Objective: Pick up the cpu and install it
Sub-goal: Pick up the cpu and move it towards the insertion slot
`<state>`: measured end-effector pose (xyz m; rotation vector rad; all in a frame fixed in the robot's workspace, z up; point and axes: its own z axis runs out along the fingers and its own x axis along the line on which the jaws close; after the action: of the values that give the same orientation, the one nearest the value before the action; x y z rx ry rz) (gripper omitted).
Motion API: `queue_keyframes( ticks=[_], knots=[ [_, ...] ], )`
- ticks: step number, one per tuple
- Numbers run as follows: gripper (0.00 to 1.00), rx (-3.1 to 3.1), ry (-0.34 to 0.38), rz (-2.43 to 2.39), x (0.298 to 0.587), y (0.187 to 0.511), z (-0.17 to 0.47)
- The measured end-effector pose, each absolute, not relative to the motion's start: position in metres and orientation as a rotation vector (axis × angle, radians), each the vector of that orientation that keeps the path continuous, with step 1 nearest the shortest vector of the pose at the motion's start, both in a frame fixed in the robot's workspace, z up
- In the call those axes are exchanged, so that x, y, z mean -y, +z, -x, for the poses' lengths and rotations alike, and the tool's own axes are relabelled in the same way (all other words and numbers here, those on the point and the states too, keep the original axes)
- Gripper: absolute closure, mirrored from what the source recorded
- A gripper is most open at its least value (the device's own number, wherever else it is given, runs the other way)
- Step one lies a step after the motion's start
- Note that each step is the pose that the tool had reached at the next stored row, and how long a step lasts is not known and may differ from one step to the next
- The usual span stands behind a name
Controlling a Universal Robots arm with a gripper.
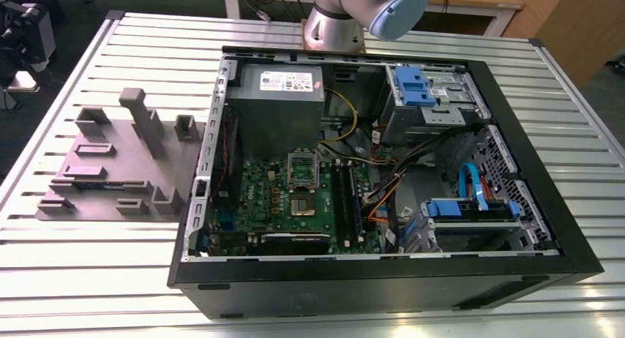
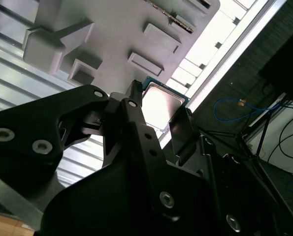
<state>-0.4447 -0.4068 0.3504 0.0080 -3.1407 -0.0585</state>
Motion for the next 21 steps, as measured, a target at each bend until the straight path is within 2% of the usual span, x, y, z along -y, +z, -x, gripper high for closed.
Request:
queue_keyframes(
  ticks=[21],
  knots=[
    [0.53,3.141,-0.059,-0.008,0.4068,0.3552,0.4446]
  ],
)
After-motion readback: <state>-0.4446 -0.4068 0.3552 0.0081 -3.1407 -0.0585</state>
